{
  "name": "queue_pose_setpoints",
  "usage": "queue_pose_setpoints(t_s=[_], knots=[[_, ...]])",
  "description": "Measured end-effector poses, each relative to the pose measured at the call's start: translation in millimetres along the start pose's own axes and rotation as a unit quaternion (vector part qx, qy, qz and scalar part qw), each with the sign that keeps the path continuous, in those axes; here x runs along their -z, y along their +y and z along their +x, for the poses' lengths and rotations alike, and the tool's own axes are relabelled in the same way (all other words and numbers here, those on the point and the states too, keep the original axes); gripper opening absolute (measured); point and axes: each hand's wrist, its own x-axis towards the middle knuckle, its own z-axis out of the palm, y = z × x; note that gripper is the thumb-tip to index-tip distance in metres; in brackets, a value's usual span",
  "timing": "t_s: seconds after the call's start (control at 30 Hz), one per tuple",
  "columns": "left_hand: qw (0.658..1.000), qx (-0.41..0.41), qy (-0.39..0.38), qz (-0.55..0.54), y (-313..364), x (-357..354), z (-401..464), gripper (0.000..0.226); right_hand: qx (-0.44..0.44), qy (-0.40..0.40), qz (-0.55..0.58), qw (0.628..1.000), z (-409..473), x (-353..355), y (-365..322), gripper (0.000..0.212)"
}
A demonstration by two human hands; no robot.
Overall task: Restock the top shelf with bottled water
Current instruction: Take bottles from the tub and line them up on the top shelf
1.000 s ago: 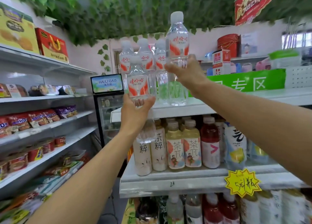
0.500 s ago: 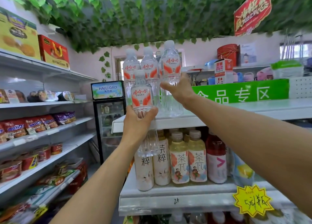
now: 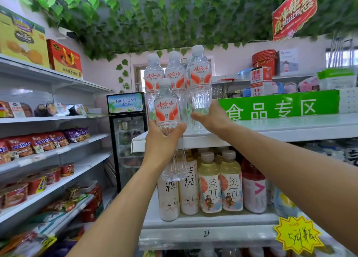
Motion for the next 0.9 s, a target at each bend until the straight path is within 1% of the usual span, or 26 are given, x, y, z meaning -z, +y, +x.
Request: queue_pose_setpoints(t_s=[0.2, 0.27, 0.4, 0.5, 0.67, 0.8, 0.87, 0.9], knots=[[1.000, 0.002, 0.008, 0.005, 0.1, -0.7, 0.7, 0.062, -0.002, -0.003, -0.001, 1.000, 4.6, -6.1, 0.1, 0.083], [1.000, 0.002, 0.009, 0.003, -0.1, -0.8, 0.6, 0.062, -0.004, -0.003, -0.002, 1.000, 6.5, -8.4, -0.3, 0.081], [1.000, 0.000, 0.008, -0.006, -1.4, -0.7, 1.9, 0.060, -0.010, -0.006, 0.002, 1.000, 9.9, -13.9, -0.2, 0.086], [1.000, 0.001, 0.007, -0.006, -1.7, -0.8, 2.6, 0.062, -0.012, -0.004, 0.005, 1.000, 12.3, -16.4, 0.2, 0.084], [1.000, 0.002, 0.006, -0.001, -0.3, -0.9, 1.8, 0.056, -0.017, -0.008, -0.006, 1.000, 14.0, -19.1, 0.7, 0.085], [1.000, 0.005, 0.007, 0.006, 3.1, 0.9, 0.9, 0.055, -0.035, -0.040, -0.029, 0.998, 12.6, -13.4, 0.4, 0.090], [1.000, 0.009, 0.003, 0.009, 5.3, 1.7, 0.2, 0.057, -0.012, -0.030, -0.045, 0.998, 1.8, -5.5, 2.4, 0.093], [1.000, 0.015, -0.002, 0.006, 6.0, 2.1, 0.4, 0.059, 0.020, -0.005, -0.053, 0.998, -9.2, -0.8, 2.7, 0.089]])
